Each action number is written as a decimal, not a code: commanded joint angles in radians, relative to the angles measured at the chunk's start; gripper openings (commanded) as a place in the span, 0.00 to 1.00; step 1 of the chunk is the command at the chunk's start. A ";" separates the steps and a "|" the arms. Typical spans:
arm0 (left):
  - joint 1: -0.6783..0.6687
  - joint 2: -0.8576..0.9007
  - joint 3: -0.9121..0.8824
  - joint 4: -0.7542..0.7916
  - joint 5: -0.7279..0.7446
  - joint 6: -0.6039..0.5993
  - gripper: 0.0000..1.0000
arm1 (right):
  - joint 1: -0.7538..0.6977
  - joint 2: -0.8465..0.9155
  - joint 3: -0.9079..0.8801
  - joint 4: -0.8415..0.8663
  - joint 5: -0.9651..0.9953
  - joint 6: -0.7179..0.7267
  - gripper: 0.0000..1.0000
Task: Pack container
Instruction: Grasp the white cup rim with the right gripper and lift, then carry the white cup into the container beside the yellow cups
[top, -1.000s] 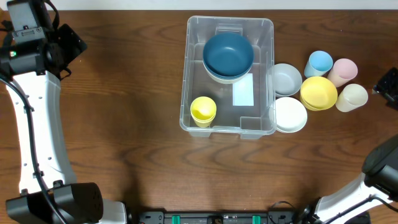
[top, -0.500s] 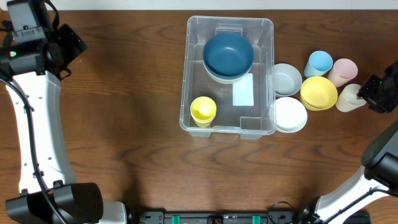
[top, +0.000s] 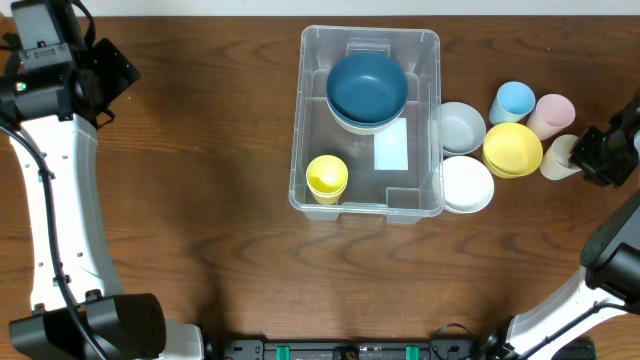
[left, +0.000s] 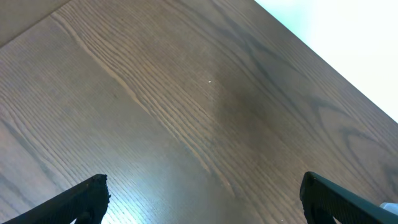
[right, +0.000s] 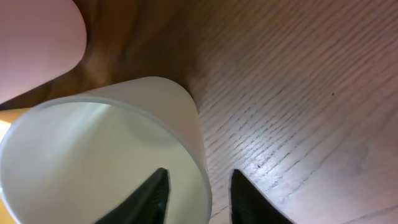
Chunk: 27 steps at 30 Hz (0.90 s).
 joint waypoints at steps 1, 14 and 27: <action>0.003 -0.005 0.005 -0.002 -0.012 0.013 0.98 | 0.014 0.007 -0.007 0.001 0.000 -0.005 0.23; 0.003 -0.005 0.005 -0.002 -0.012 0.013 0.98 | 0.014 -0.012 -0.006 -0.097 0.000 -0.005 0.01; 0.003 -0.005 0.005 -0.002 -0.012 0.013 0.98 | 0.089 -0.349 -0.005 -0.204 -0.034 -0.015 0.01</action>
